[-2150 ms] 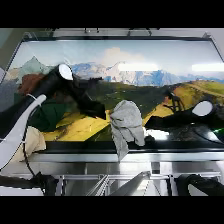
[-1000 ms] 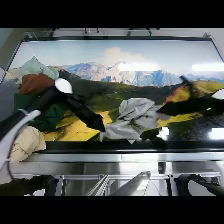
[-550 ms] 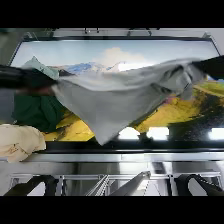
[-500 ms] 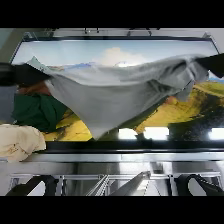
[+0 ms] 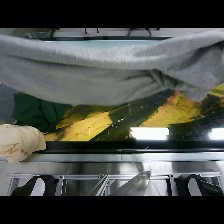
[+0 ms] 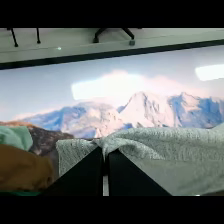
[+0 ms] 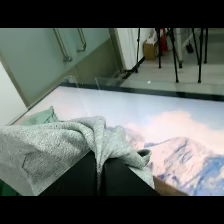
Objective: Fold the shirts.
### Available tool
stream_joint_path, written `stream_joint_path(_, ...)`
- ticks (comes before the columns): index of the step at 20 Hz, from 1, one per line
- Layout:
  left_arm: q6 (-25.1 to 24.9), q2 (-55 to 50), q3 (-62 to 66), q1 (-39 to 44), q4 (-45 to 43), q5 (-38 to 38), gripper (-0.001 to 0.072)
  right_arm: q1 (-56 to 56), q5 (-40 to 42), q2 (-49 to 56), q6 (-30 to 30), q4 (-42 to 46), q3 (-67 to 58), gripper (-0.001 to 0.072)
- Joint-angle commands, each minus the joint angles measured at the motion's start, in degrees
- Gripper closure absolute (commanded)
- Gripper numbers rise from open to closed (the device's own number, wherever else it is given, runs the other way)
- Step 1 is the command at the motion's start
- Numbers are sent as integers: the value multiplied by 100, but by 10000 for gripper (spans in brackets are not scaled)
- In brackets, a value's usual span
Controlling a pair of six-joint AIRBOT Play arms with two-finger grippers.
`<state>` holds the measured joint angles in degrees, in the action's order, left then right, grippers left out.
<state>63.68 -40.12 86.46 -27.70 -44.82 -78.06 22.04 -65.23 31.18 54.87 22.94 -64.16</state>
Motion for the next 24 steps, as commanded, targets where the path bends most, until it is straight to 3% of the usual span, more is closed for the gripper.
stream_joint_path(1,-133,-374,-466,516,-22,-289,685,-142,-299,125,153,20,717,689)
stream_joint_path(5,-476,-1672,-1241,1954,-216,-61,685,-616,-214,756,151,24,2120,689)
stream_joint_path(7,-474,-2546,-1381,2581,-822,433,690,-765,164,1272,122,57,2717,689)
stream_joint_path(9,-461,-3563,-1143,3042,-1633,892,684,-765,957,1989,-284,149,2944,683)
stream_joint_path(10,-343,-4107,-809,3169,-2048,918,489,-686,1471,2367,-560,146,2883,557)
stream_joint_path(11,13,-4607,-385,3241,-2461,850,390,-529,1867,2743,-704,146,2717,332)
stream_joint_path(14,778,-5619,870,3189,-3475,87,390,199,1561,3602,-710,258,1810,187)
stream_joint_path(17,1615,-6000,1335,2979,-3486,-929,391,793,527,3864,-686,686,1246,188)
stream_joint_path(21,1453,-5375,-181,2946,-2634,-1191,392,903,-203,3858,-227,1853,1467,189)
stream_joint_path(24,1440,-4194,-2376,3064,-2671,-990,391,726,-184,3864,-162,1784,2096,189)
